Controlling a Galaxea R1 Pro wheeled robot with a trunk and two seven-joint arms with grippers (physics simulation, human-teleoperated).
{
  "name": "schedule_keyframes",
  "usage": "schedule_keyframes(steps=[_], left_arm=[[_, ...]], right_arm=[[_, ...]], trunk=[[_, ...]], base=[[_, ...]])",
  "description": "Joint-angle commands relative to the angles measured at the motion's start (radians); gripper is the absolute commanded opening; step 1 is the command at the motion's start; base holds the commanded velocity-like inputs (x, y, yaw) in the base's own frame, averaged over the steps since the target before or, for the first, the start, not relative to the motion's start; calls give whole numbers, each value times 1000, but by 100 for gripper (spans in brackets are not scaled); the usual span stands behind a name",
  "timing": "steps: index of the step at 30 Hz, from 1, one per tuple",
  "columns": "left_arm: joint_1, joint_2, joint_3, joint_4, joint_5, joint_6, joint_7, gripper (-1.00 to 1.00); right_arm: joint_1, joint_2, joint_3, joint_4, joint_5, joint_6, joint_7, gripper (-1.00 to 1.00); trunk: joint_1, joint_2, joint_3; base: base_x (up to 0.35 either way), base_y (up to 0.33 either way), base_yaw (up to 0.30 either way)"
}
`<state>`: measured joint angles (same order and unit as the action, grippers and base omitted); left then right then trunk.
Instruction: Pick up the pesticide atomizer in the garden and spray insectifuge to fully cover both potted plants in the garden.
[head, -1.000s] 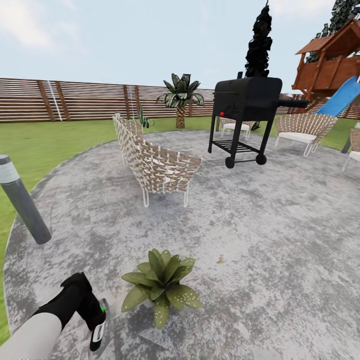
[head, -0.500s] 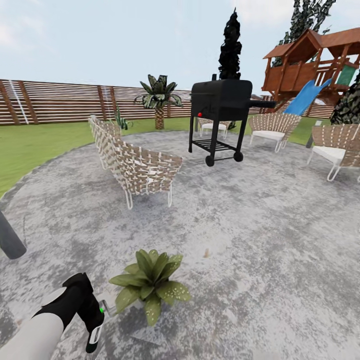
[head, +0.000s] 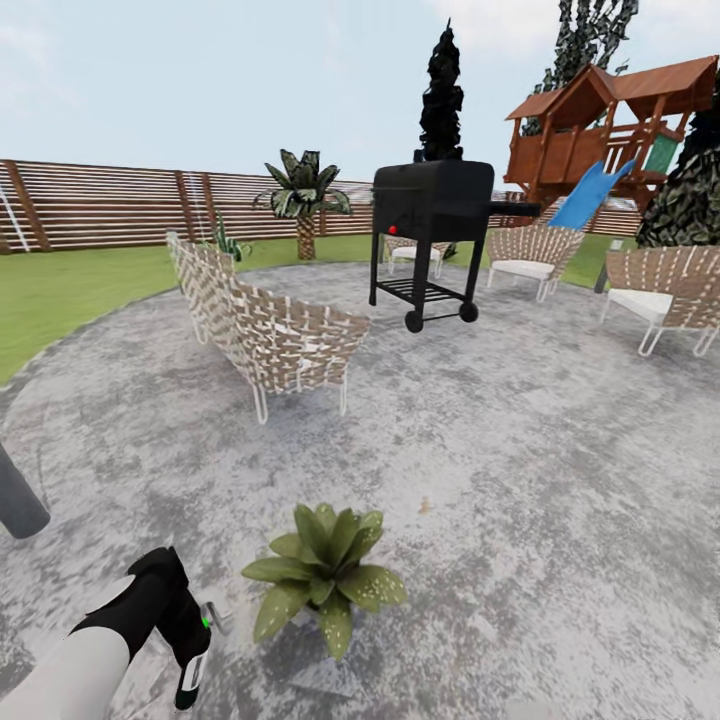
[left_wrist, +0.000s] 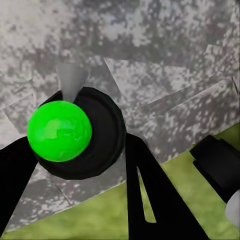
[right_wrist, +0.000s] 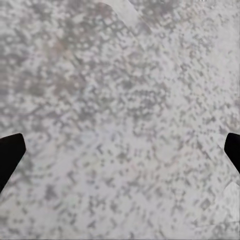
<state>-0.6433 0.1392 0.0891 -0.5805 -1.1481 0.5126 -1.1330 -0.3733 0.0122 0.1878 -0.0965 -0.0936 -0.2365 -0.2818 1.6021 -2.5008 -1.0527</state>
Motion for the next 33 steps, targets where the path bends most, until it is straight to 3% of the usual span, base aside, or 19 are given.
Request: schedule_keyframes(steps=[1, 5, 8, 10, 11, 14, 21, 25, 27, 33], left_arm=[[0, 0, 4, -1, -5, 8, -7, -100], [-2, 5, 2, -3, -6, 6, -27, -100], [-5, 9, -5, -11, -26, 1, -129, -100], [-8, 11, -38, -63, -100, 1, -202, -100], [-10, 12, -53, -123, -157, -1, -279, -100], [-11, 14, -59, -191, -178, -4, -368, -100], [-13, 7, -60, -230, -190, -5, -392, -100], [-13, -1, -60, -231, -197, -5, -393, -100], [-12, 1, -61, -230, -199, -6, -393, -100], [-12, -1, -61, -231, -203, -4, -410, -100]], right_arm=[[-1, 0, 9, 1, -10, -4, -4, 100], [-1, 0, 8, 1, -9, -4, -4, 100], [-1, 0, 7, 1, -10, -4, -4, 100], [-1, 0, 7, 1, -10, -4, -4, 100], [-1, 0, 7, 1, -10, -4, -4, 100], [-1, 0, 7, 1, -10, -4, -4, 100], [-1, 0, 7, 1, -10, -4, -4, 100], [-1, -2, 9, 3, -8, -5, -4, 100], [-1, -21, 11, 4, -6, -5, -2, 100], [-1, -22, 9, 2, -9, -4, -3, 100]], trunk=[[0, 0, -1], [0, 0, 0], [0, 0, 0], [0, 0, 0], [0, 0, 0], [0, 0, 0], [0, 0, 0], [0, 0, 0], [0, 0, 0], [0, 0, 0]], base=[[233, 241, -286], [157, 143, -292], [25, 22, -294], [6, 5, -295], [1, 1, -295], [0, 0, -295], [0, 0, -262], [0, 0, -39], [-35, 59, -1], [-127, 259, -31]])
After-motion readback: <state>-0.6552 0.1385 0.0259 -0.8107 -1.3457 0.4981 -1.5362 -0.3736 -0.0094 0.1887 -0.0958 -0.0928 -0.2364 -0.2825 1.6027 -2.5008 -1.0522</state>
